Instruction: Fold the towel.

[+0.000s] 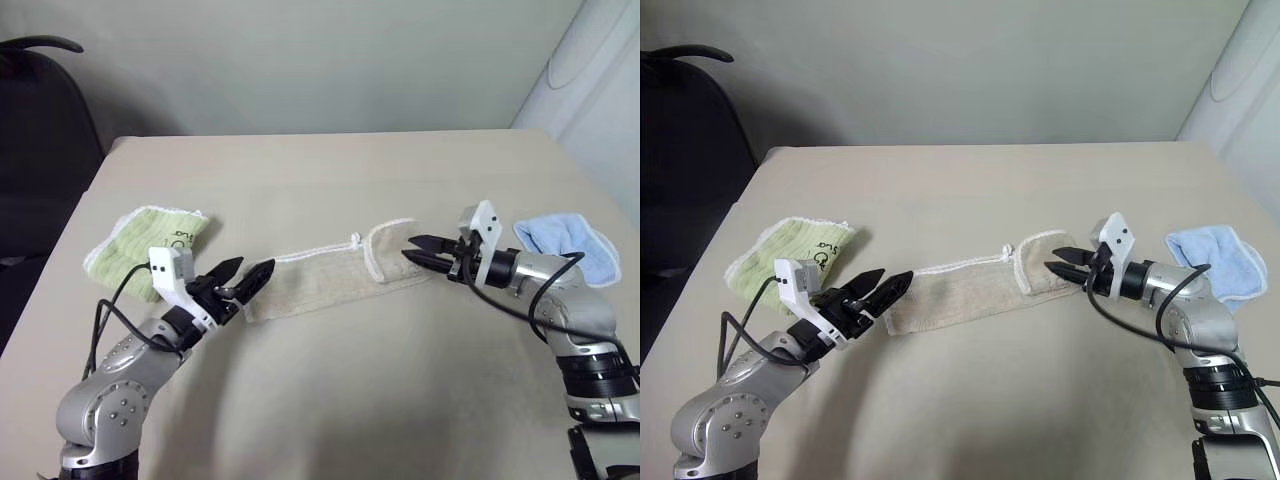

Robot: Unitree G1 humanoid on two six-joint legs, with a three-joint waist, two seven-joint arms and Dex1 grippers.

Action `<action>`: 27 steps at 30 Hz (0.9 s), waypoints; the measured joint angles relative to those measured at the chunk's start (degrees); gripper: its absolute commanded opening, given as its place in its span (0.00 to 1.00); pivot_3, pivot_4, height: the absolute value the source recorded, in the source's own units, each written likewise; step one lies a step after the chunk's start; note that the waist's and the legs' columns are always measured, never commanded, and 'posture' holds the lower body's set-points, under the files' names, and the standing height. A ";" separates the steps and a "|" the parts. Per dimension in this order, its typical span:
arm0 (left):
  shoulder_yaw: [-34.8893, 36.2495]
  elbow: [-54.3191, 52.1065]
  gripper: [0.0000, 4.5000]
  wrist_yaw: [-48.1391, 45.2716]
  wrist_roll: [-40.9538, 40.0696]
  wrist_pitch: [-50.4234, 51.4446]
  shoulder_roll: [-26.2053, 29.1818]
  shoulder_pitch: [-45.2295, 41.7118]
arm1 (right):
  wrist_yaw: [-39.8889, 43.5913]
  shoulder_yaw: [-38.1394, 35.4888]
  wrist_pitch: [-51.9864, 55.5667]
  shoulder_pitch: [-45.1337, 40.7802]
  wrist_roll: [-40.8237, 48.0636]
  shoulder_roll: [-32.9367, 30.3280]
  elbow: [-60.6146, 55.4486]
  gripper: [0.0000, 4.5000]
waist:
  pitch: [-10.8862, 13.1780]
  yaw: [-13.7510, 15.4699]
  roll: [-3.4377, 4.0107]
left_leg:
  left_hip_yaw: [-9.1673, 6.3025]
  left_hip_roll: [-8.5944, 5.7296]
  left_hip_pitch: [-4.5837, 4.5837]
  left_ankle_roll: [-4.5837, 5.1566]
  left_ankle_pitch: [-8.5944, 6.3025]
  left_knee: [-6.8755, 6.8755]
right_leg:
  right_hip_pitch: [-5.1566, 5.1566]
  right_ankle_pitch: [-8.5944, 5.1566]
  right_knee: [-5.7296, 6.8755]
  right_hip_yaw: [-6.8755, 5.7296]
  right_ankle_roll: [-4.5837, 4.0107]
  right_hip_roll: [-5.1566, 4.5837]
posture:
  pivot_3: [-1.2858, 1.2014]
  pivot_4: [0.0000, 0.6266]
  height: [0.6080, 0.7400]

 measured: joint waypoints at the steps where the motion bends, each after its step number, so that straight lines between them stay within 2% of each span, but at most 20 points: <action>1: -0.09 -0.65 0.96 1.09 -0.49 0.28 -0.69 0.09 | -0.68 0.89 -1.18 -0.86 -1.59 1.48 3.40 0.01 | 0.00 -0.03 -0.01 | 0.00 0.00 0.03 0.01 0.00 -0.05 | 0.00 0.00 0.01 0.01 0.00 -0.01 | 0.52 0.24 1.00; 6: -0.21 -4.68 0.96 6.42 -2.91 1.98 -1.16 3.10 | -3.09 6.46 -10.95 -4.78 -9.19 8.09 20.97 0.00 | 0.03 -0.11 0.06 | 0.04 -0.01 0.10 0.04 -0.02 -0.11 | -0.02 0.00 0.08 0.02 0.00 -0.05 | 0.52 0.24 1.00; 9: 0.57 -8.83 0.96 10.95 -5.20 3.14 -1.16 7.17 | -3.02 6.87 -16.33 -7.18 -11.31 8.90 26.39 0.00 | 0.00 -0.23 -0.02 | 0.01 0.00 0.37 0.13 -0.10 -0.18 | 0.28 -0.01 0.01 -0.03 -0.04 -0.04 | 0.52 0.24 1.00; 14: 2.21 -14.16 0.98 17.53 -9.88 3.43 -2.81 17.31 | -2.01 5.78 -19.27 -7.43 -10.85 9.60 28.34 0.00 | 0.02 -0.21 0.00 | 0.04 -0.01 0.47 0.17 -0.19 -0.22 | 0.36 -0.10 0.03 -0.04 -0.20 -0.04 | 0.52 0.24 1.00; 19: 2.45 -14.61 0.98 27.86 -20.08 1.81 -9.01 23.26 | -0.40 4.12 -19.27 -9.65 -9.17 10.56 27.94 0.00 | 0.13 -0.20 0.13 | 0.10 0.01 0.47 0.03 -0.15 -0.25 | 0.31 -0.16 0.11 -0.06 -0.30 -0.03 | 0.52 0.24 1.00; 27: -0.60 -10.25 0.98 38.25 -31.32 -2.10 -11.09 19.62 | 0.71 2.36 -19.41 -12.86 -7.36 13.12 26.40 0.00 | 0.18 0.74 0.33 | 0.08 -0.04 0.68 -0.04 -0.14 -0.31 | 0.48 -0.20 0.17 -0.12 -0.38 -0.02 | 0.52 0.24 1.00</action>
